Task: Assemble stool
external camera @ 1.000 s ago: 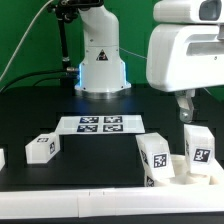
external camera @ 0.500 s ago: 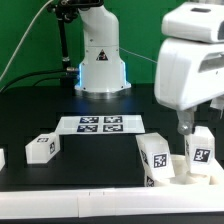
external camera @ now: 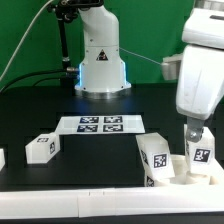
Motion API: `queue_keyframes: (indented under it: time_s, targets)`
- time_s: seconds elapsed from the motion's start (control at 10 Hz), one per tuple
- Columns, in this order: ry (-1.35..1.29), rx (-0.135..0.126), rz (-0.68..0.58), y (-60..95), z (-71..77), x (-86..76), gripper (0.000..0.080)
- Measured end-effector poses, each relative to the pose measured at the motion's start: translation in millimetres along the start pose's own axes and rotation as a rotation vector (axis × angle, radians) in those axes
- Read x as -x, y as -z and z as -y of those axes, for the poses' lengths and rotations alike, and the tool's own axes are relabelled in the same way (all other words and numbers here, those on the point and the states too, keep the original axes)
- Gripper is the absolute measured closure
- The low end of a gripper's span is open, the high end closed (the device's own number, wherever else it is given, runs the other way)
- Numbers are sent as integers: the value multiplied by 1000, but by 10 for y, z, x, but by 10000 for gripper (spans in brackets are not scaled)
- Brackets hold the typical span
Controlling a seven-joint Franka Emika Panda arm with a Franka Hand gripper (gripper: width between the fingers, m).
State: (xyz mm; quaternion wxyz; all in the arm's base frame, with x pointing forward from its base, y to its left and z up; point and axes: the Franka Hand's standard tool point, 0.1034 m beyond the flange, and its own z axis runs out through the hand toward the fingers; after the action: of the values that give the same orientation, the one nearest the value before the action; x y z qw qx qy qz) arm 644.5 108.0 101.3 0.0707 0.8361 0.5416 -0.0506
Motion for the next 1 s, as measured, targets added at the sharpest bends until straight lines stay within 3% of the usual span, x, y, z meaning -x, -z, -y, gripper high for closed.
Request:
queue_keyframes:
  time_s: [0.3, 0.8, 0.9, 1.0]
  targets:
    - [89, -19, 44, -168, 68, -28, 151]
    - [9, -22, 44, -199, 95, -44, 178]
    - [-1, -22, 44, -200, 90, -37, 358]
    - [-65, -22, 44, -199, 89, -35, 358]
